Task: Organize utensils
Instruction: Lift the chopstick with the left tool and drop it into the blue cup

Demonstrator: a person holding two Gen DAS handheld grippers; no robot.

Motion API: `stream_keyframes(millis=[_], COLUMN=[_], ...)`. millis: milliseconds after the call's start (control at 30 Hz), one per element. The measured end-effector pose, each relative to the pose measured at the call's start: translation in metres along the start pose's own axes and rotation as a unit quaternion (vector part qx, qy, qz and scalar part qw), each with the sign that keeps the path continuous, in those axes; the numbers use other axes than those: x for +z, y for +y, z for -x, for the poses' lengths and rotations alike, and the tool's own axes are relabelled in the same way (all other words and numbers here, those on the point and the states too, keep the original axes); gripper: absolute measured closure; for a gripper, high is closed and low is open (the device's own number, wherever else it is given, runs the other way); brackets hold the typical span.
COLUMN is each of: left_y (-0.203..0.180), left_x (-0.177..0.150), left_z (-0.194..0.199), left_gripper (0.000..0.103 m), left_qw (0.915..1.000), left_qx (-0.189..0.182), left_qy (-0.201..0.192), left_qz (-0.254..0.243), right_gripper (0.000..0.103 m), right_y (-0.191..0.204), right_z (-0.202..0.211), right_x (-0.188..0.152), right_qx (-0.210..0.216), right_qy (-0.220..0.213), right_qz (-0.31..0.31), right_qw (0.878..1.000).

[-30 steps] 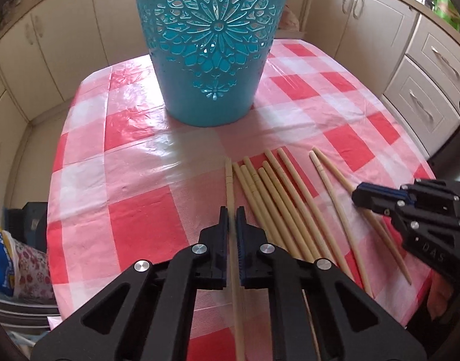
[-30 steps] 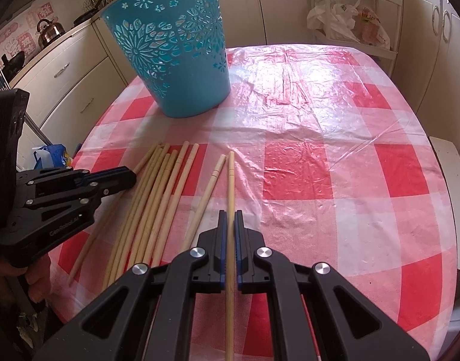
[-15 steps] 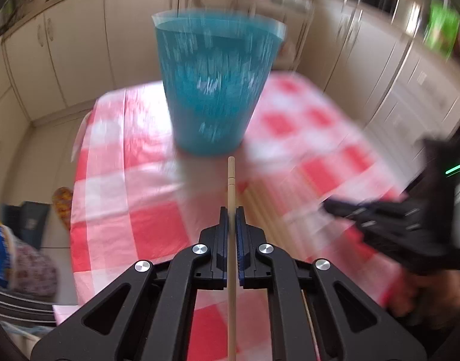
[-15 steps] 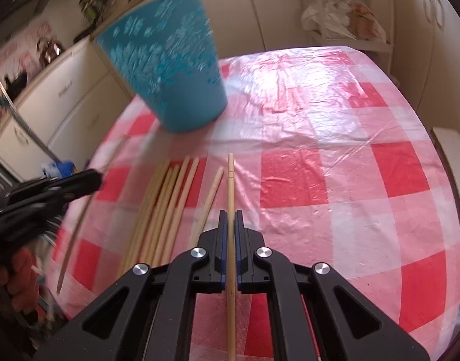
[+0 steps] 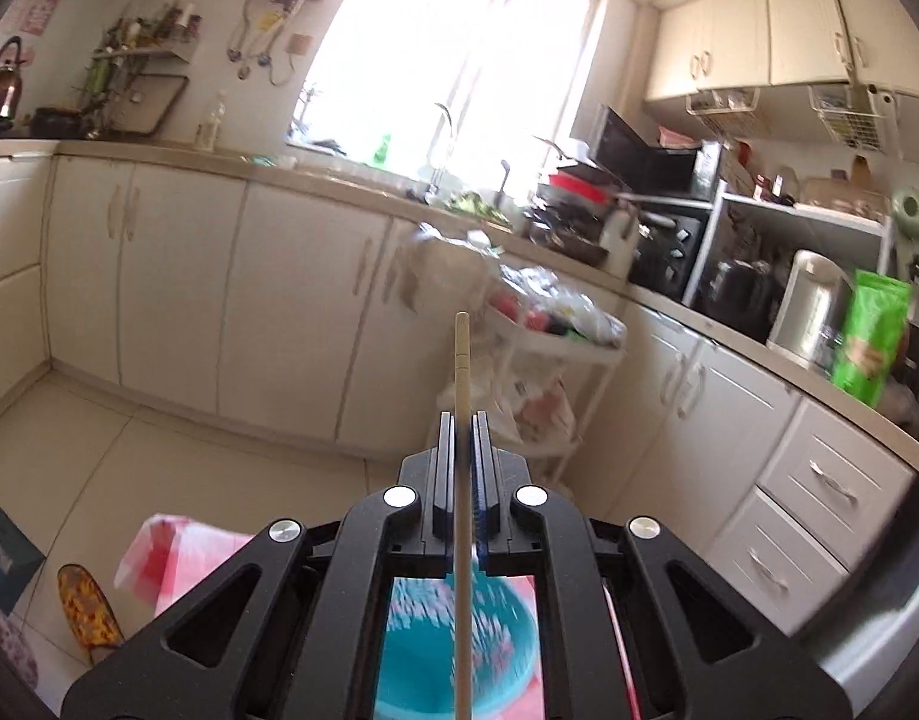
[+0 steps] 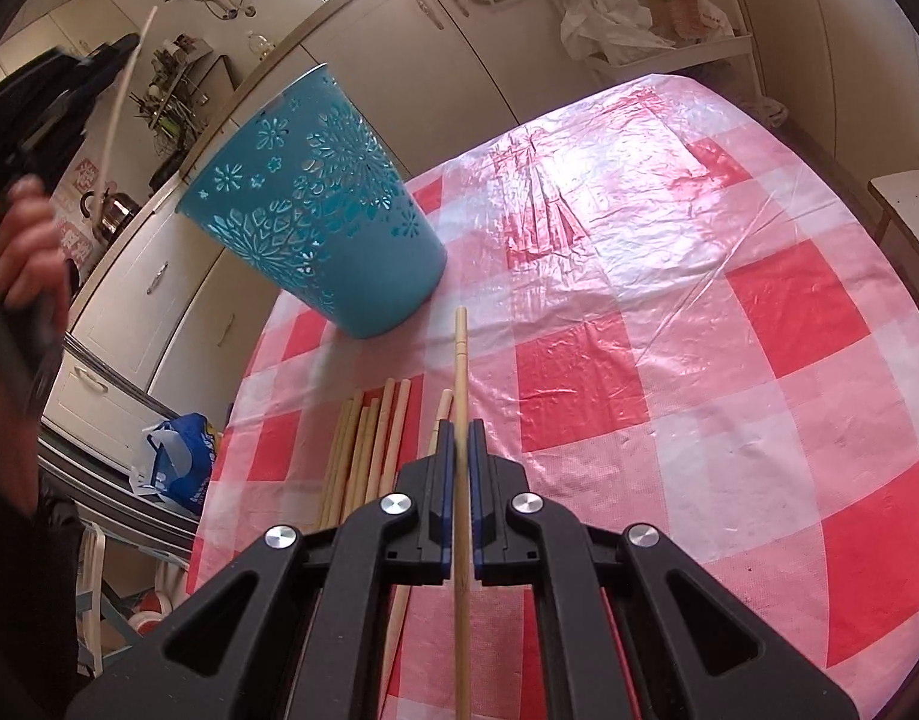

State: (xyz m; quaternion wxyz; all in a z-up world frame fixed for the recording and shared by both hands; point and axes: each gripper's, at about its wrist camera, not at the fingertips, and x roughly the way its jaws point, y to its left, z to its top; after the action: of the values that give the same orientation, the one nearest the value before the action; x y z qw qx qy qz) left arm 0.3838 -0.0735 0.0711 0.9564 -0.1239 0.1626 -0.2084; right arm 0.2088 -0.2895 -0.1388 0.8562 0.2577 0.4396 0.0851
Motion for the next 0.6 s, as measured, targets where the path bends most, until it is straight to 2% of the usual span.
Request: stream_keyframes(millis=[100,200,400,600], left_y=[-0.001,-0.004,0.0,0.007], left_x=[0.003,0.0,-0.025,-0.058], left_z=[-0.025,-0.046,-0.067,-0.057], left_gripper=[0.098,0.098,0.098,0.098], left_qw=[0.9992,0.9978,0.9963,0.9918], left_qx=[0.035,0.063,0.076,0.084], left_qy=[-0.019,-0.016,0.028,0.076], left_qz=[-0.005,-0.008,-0.03,-0.058], right_gripper=[0.098,0.098,0.098,0.098], right_y=[-0.001,0.0,0.003,0.005], right_z=[0.001,0.002,0.005,0.009], right_x=[0.0,0.0,0.003,0.004], right_qx=[0.003,0.004,0.007,0.006], right_qy=[0.0,-0.003,-0.011,-0.019], right_qz=[-0.001,0.0,0.001,0.002], right_qw=[1.0,1.0,1.0,1.0])
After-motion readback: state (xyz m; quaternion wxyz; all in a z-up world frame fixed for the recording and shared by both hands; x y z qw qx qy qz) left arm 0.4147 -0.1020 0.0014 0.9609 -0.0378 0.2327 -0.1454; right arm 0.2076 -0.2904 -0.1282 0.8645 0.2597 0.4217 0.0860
